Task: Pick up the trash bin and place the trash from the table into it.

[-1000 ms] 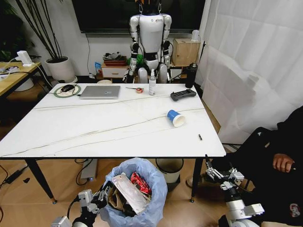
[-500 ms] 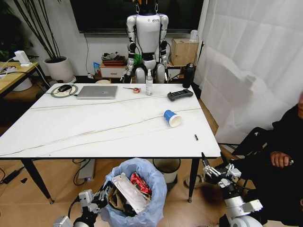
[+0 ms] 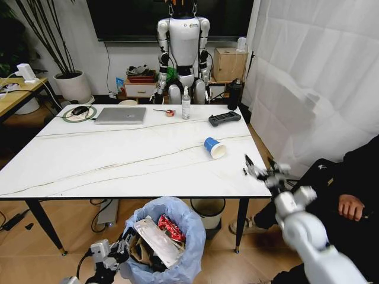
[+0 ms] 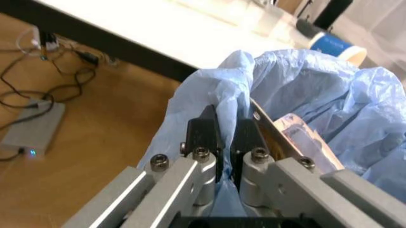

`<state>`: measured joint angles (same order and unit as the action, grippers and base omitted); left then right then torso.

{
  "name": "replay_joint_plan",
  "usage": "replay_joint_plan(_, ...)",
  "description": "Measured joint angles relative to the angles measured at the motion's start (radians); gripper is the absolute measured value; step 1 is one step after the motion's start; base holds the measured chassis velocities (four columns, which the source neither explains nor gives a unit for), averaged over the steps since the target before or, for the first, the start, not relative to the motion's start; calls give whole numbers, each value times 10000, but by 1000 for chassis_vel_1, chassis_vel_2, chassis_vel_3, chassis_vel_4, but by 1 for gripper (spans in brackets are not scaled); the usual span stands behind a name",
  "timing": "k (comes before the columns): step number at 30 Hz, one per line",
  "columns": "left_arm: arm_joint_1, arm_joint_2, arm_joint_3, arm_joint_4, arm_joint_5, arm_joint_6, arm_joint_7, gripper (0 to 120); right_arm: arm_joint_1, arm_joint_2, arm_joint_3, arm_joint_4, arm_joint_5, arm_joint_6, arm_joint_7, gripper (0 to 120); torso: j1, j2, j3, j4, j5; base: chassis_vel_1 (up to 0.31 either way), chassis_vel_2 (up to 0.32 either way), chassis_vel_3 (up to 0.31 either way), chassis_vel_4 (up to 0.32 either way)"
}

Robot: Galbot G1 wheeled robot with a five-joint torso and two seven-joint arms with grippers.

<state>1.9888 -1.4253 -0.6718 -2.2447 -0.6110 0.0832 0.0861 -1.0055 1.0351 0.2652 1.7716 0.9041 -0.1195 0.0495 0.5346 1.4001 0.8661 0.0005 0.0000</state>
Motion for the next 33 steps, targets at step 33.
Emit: replay_joint_plan(33,-120,-783,-46,-376,579,154,-126,0,3921,2132,-2809,-5453,-119,-366,-345,77,-1,0,-1,-4,0,0,0,0,0)
